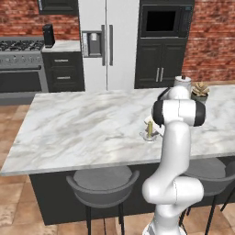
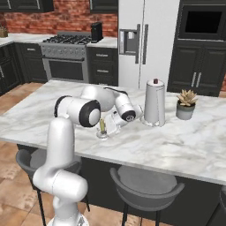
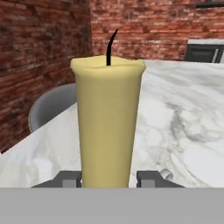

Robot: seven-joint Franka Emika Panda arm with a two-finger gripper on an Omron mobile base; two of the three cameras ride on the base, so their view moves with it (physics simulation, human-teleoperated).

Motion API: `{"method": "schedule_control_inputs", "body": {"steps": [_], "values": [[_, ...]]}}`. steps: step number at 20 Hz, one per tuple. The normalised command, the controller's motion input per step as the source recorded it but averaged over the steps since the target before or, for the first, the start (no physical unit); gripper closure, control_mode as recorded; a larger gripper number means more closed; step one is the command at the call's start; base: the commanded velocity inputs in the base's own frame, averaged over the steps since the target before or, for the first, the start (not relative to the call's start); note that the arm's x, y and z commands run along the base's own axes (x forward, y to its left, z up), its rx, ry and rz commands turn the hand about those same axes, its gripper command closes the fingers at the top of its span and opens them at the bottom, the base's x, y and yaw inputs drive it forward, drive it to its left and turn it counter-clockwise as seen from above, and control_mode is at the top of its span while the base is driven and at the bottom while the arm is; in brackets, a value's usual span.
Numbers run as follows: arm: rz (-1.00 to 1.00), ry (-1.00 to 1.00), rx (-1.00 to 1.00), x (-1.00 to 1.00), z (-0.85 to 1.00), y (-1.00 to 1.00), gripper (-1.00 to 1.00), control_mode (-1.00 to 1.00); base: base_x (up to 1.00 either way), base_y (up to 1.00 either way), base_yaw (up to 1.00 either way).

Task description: Get the candle and the liquor from the cabinet and move them to the dining counter.

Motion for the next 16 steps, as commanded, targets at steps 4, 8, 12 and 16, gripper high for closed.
{"method": "schedule_control_inputs", "body": {"steps": [4, 8, 12, 16], "values": [[0.04, -0.06, 0.00, 0.24, -0.18, -0.07, 1.00, -1.00, 0.00, 0.00, 0.00], [0.04, -0.13, 0.00, 0.21, -0.21, -0.05, 1.00, -1.00, 0.00, 0.00, 0.00], [0.04, -0.15, 0.00, 0.16, -0.24, -0.01, 1.00, -1.00, 0.00, 0.00, 0.00], [0.04, -0.18, 0.00, 0.10, -0.25, -0.03, 1.00, -1.00, 0.00, 0.00, 0.00]]}}
